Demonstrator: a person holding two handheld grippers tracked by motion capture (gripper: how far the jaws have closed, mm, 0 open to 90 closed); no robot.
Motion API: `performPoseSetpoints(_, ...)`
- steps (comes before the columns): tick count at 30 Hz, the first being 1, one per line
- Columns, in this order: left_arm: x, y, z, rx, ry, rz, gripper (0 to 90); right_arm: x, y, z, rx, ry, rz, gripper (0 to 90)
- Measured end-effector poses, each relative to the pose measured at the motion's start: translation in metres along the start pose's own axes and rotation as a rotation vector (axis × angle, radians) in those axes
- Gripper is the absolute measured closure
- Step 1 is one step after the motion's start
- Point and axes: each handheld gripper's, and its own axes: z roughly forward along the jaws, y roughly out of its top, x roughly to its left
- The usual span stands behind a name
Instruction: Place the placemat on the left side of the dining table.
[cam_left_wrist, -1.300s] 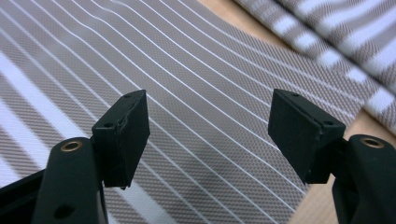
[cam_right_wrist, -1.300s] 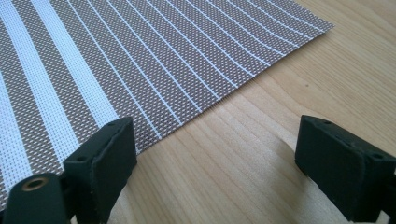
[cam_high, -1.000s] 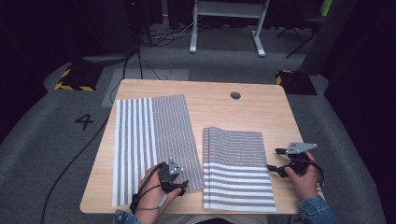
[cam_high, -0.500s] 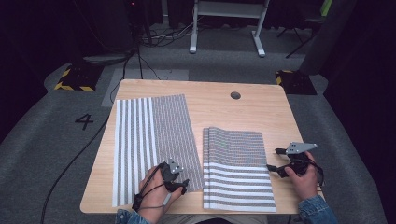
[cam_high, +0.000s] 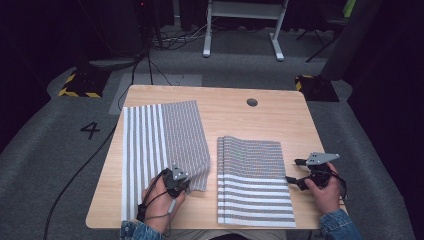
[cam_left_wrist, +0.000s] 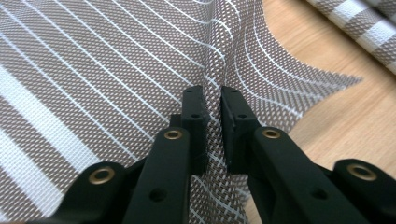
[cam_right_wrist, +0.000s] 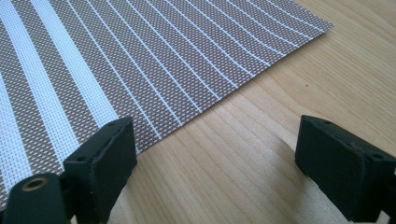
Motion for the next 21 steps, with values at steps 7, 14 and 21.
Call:
performPoseSetpoints(7,0.015,-0.005,-0.017,0.022,0.073,0.004,83.4,0.0,0.0,0.0,0.0,0.0,0.0,12.8)
performPoseSetpoints(14,0.027,-0.016,-0.022,0.037,0.096,-0.041,82.2,0.0,0.0,0.0,0.0,0.0,0.0,12.8)
performPoseSetpoints(21,0.028,-0.022,-0.029,0.064,0.117,-0.061,78.8,0.0,0.0,0.0,0.0,-0.002,0.0,12.8)
